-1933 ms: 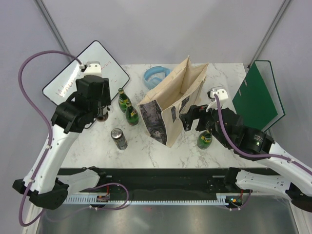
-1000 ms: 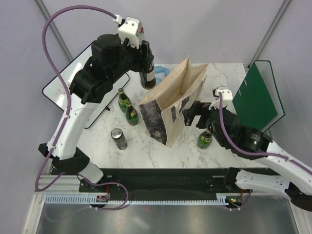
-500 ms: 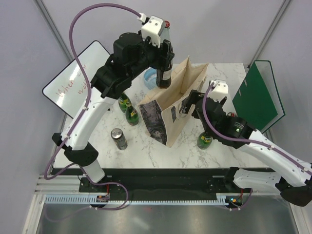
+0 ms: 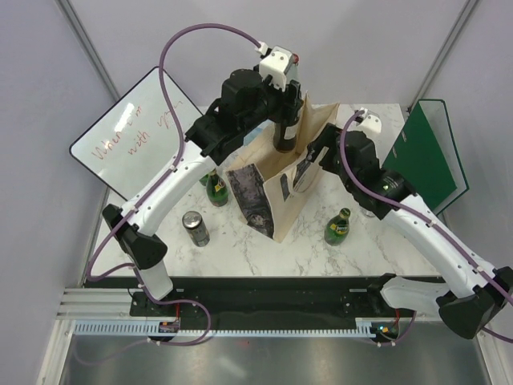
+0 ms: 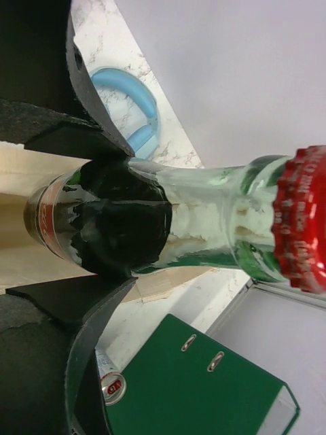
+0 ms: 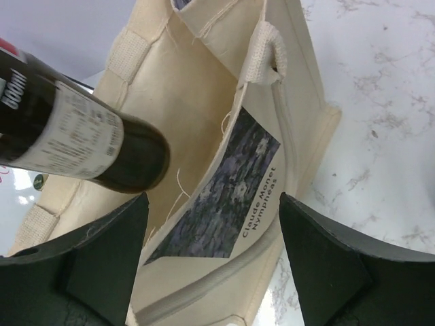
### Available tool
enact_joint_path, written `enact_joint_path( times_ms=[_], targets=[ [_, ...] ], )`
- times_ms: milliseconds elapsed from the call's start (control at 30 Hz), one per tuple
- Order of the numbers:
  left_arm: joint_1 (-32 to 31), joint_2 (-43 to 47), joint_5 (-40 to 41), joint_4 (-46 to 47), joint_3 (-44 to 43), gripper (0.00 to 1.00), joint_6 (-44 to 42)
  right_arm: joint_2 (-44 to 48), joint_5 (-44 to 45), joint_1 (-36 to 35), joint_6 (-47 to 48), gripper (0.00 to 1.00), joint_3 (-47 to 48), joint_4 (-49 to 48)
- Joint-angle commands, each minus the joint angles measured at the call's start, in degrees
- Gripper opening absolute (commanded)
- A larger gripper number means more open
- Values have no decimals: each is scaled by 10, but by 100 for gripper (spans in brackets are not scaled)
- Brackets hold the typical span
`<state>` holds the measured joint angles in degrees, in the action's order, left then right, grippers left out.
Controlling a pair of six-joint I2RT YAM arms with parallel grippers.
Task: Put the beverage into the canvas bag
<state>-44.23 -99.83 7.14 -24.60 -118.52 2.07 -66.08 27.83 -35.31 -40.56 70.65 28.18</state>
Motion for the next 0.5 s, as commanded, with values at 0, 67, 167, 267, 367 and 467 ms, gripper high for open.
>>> enact_joint_path(
  times_ms=[0, 67, 167, 267, 367, 467],
  targets=[
    [-4, 28, -12, 222, 2, 2, 27, -18, -59, 16, -30, 84, -1, -42],
    [-7, 23, -13, 236, 7, 2, 28, -15, -64, 20, -39, 82, -14, -50],
    [-14, 14, -15, 240, 13, 2, 25, -21, -68, 24, -46, 82, -28, -59],
    [-16, 16, -9, 244, 23, 2, 29, -33, -70, 30, -46, 78, -33, -66],
    [-17, 24, -7, 265, 43, 2, 31, -44, -81, 37, -44, 74, -40, -80],
    [-17, 29, -1, 276, 67, 2, 31, -48, -97, 43, -39, 64, -46, -95]
  ],
)
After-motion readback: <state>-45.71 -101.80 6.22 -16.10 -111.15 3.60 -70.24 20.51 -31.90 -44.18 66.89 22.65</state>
